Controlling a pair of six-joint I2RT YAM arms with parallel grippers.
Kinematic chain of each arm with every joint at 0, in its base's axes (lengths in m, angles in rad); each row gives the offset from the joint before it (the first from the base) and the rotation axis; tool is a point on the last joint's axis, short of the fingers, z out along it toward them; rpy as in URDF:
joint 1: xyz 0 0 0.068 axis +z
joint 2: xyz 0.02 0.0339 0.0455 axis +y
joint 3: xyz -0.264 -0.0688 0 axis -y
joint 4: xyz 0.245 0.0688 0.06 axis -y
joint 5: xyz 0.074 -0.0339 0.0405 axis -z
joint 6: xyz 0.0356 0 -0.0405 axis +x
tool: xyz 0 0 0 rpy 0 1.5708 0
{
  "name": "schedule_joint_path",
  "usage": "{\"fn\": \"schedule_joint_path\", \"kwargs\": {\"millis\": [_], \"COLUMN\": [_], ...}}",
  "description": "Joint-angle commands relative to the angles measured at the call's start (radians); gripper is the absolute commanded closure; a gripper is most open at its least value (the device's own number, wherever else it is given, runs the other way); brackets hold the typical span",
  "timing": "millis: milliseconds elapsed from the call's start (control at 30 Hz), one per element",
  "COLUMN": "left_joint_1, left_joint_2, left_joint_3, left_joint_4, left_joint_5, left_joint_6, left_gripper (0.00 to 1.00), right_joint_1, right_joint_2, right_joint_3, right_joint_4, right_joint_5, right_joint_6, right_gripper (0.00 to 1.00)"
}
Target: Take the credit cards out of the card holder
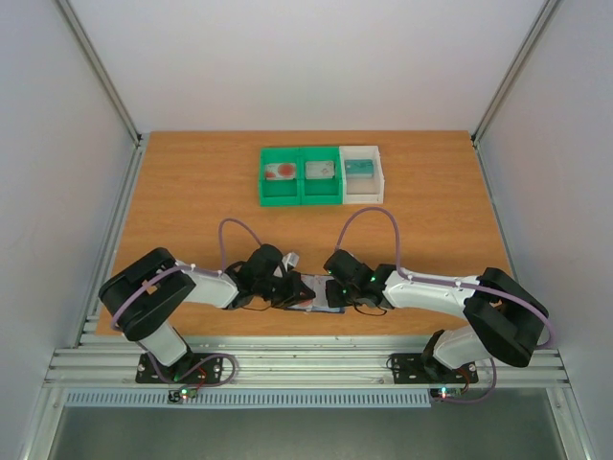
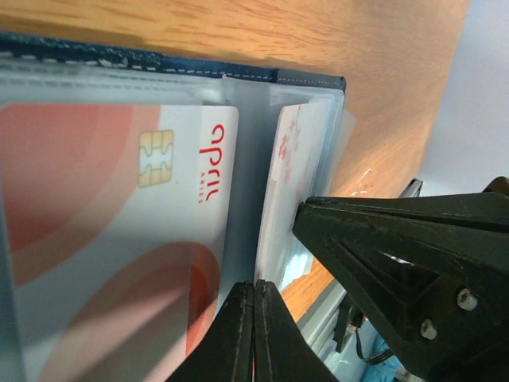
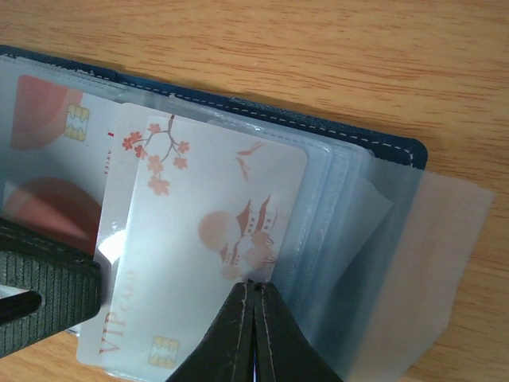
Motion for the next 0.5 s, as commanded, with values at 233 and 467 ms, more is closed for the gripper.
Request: {"fn": "schedule_joint_path", "kwargs": {"millis": [233,467], "left_joint_1": [-0.004,0.0], "left_joint_2": [-0.001,-0.102], "left_joint_3": [-0.044,-0.052], "left_joint_4": [0.163,-0.036], "left_joint_5": [0.014,-0.075], "left_joint_6": [-0.044,0.013], "left_gripper": [1.0,1.0], "right_joint_1": [-0.003,-0.002], "right_joint_2": [0.022,0.021], "right_joint_3": [-0.018,-0.021], "right_joint_4": [0.001,0.014], "right_joint_5": [0.011,-0.005], "right_joint_6": [0.012,0.013], "right_gripper": [0.98,0.98]}}
